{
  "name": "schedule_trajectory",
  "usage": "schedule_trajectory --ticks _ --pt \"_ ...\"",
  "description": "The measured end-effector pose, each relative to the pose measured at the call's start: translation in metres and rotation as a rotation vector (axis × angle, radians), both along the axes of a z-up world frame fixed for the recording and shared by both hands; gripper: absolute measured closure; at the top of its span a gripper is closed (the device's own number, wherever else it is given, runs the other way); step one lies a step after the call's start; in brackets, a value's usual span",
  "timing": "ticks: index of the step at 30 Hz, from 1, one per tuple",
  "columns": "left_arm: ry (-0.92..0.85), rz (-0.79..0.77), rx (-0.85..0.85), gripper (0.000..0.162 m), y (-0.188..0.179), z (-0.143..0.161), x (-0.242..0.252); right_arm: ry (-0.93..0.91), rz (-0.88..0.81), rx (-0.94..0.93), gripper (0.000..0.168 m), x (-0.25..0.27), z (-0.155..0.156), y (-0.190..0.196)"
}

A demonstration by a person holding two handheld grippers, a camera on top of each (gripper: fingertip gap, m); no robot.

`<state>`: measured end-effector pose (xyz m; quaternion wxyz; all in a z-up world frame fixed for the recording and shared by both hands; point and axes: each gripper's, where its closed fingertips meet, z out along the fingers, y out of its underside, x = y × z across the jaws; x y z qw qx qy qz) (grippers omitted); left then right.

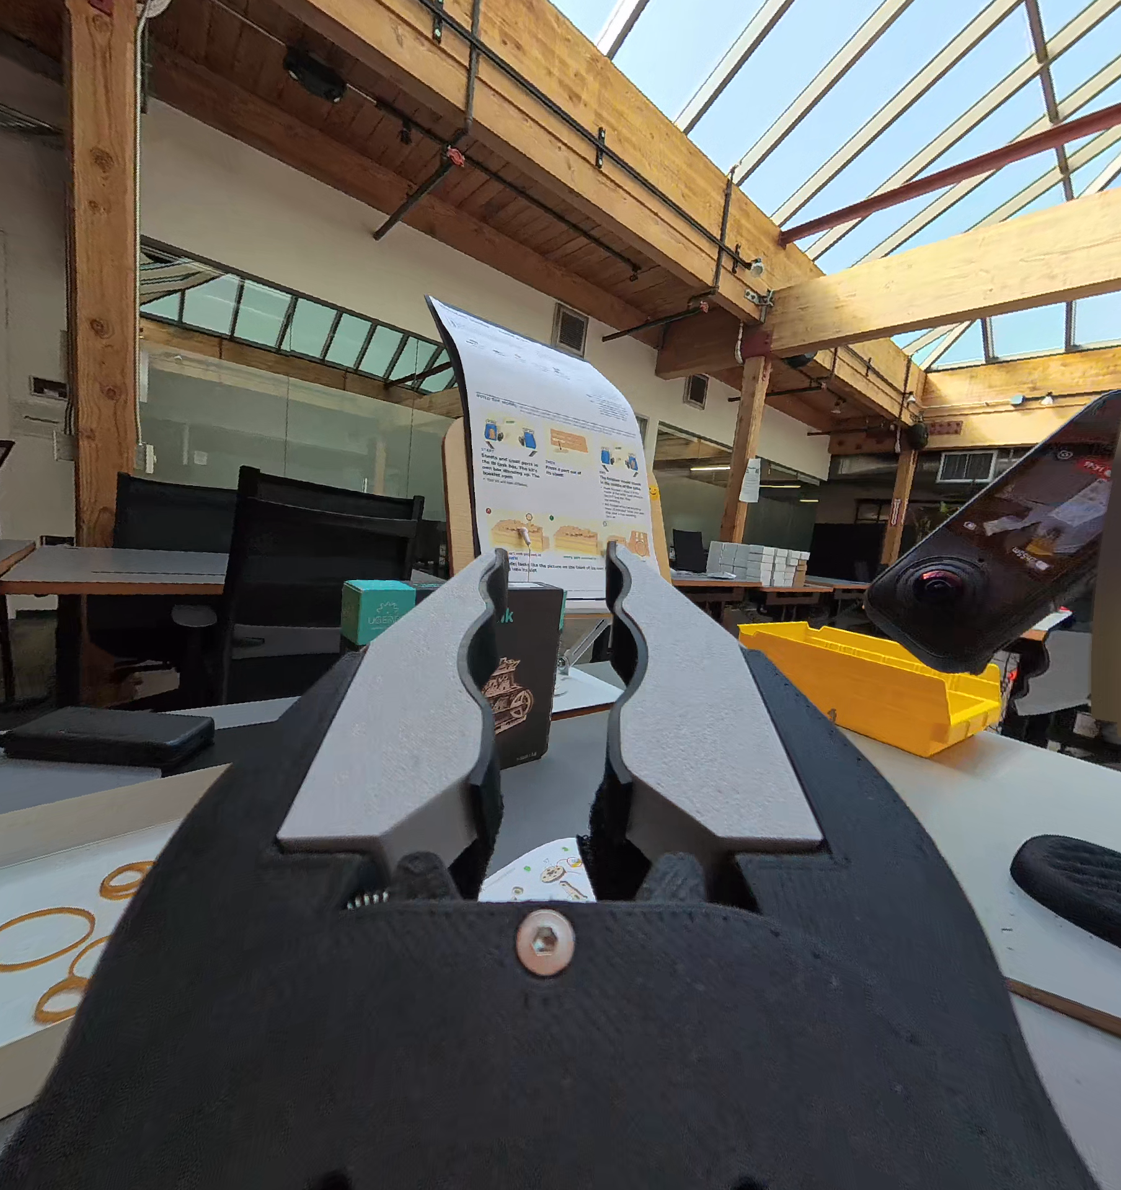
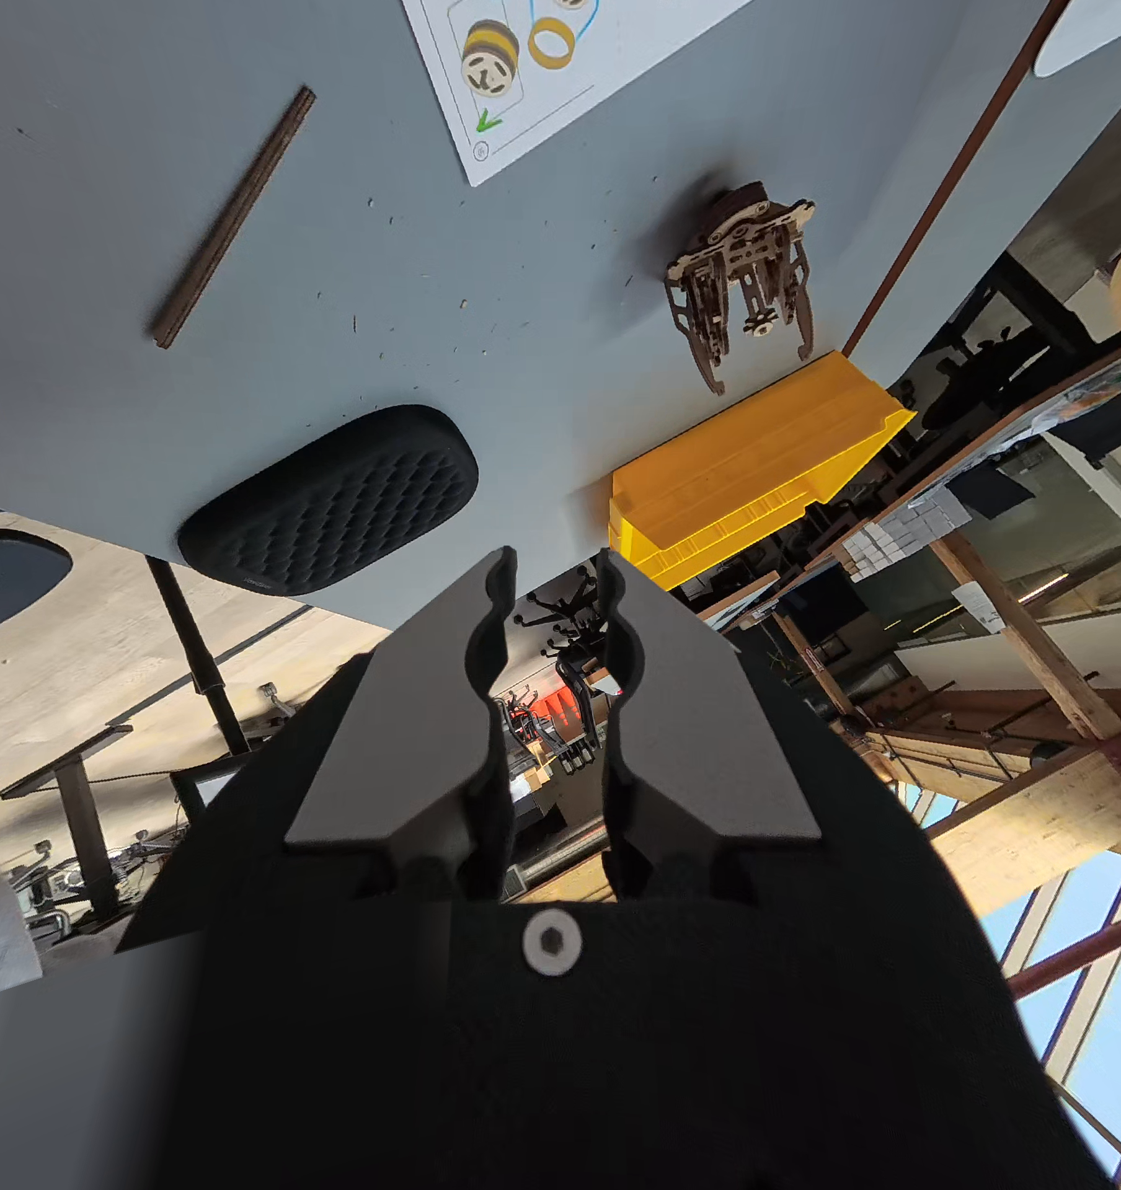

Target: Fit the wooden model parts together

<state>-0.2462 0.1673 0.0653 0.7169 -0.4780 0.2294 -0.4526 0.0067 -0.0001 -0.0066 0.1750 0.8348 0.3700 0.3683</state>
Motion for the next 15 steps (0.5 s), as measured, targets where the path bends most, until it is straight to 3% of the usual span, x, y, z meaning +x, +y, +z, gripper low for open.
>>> schedule_trajectory --ticks 15 --pt "0.180 0.060 0.047 0.134 0.001 -0.018 0.020 -0.057 -0.017 -0.027 0.148 0.039 -0.001 -0.005"
